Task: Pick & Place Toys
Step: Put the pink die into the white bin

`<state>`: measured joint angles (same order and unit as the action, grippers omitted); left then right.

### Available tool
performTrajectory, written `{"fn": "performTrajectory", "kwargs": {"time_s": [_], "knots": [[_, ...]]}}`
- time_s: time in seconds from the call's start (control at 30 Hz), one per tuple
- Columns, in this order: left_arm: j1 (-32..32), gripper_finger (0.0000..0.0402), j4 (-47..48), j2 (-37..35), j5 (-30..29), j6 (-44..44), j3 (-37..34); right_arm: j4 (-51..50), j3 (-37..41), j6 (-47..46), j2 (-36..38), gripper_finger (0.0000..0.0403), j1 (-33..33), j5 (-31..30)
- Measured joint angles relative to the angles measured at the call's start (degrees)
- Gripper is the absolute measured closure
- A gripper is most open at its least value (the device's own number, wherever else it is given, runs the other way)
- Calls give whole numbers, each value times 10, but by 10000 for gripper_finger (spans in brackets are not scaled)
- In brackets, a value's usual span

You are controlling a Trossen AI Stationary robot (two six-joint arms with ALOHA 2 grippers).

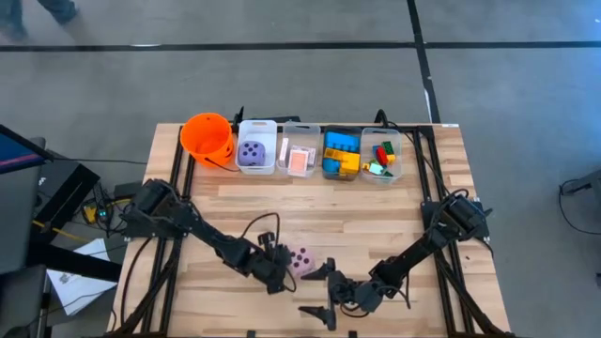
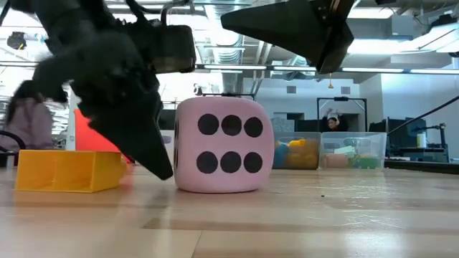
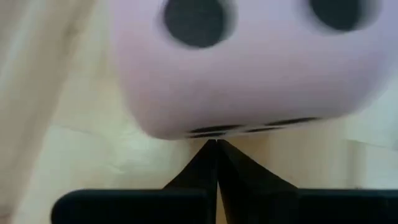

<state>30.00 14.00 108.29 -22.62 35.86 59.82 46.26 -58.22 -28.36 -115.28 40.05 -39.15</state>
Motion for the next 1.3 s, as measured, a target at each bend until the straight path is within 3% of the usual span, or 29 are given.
{"fn": "performTrajectory", "kwargs": {"time_s": [0.23,0.5,0.7,0.87,1.07,1.3], "knots": [[23,402,-92,-45,83,7,1,-34,0,30,22,3,16,-28],[33,402,-215,-29,66,-19,1,-232,0,30,106,3,47,-111],[9,401,-260,7,44,-26,1,-335,2,28,110,3,50,-148],[-13,401,-271,26,24,-34,1,-339,26,0,110,3,37,-132],[-38,401,-204,25,-8,-37,1,-323,69,-22,110,3,31,-134],[-51,402,-126,0,-16,-38,1,-194,142,-13,110,3,13,-154]]}}
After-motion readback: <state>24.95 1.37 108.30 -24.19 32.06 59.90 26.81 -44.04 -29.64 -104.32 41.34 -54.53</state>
